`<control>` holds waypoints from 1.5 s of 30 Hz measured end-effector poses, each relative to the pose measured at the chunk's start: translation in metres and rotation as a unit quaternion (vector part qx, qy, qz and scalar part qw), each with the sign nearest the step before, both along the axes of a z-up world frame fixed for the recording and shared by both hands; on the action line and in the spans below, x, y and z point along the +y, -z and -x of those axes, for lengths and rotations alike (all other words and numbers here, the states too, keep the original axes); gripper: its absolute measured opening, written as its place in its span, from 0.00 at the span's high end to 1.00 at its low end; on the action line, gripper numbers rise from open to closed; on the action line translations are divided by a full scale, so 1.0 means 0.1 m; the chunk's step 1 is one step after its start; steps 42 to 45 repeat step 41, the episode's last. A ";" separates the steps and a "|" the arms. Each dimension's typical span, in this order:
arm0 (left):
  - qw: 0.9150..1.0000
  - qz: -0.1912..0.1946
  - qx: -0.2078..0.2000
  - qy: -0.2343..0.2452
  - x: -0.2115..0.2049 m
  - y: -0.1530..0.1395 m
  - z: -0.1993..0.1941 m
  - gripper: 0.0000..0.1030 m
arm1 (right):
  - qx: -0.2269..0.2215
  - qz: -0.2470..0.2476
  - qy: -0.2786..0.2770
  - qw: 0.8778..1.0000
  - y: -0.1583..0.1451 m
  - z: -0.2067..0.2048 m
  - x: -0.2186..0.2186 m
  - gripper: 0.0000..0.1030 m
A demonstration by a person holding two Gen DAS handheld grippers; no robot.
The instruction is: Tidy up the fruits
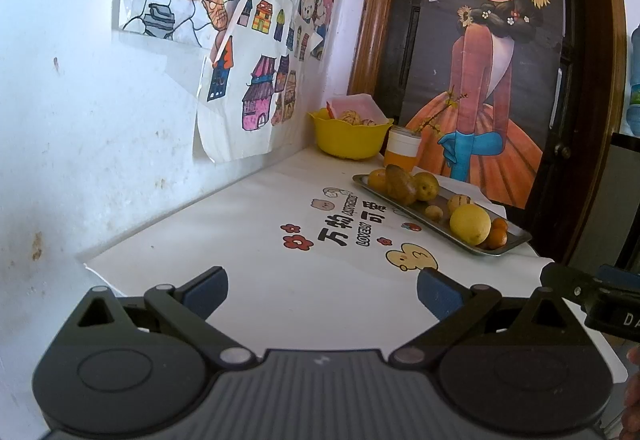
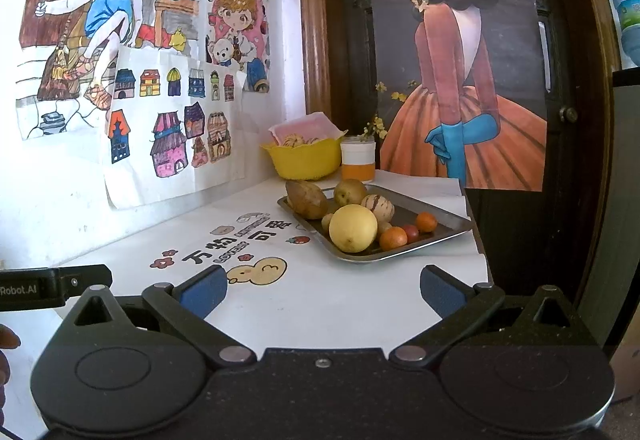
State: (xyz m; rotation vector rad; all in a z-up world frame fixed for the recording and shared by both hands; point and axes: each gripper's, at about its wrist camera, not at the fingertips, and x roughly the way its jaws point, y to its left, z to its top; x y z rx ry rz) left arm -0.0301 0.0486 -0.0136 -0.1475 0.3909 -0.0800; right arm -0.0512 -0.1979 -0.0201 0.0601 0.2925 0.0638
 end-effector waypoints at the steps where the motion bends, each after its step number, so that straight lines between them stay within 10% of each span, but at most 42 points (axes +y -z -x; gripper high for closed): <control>1: 1.000 0.000 0.000 0.000 0.00 0.00 0.00 0.01 | 0.000 0.000 0.000 1.000 0.00 0.00 0.00 0.01; 45: 1.000 -0.002 0.021 -0.005 -0.06 0.02 0.01 0.01 | 0.010 -0.001 -0.012 1.000 0.03 0.00 0.03 0.01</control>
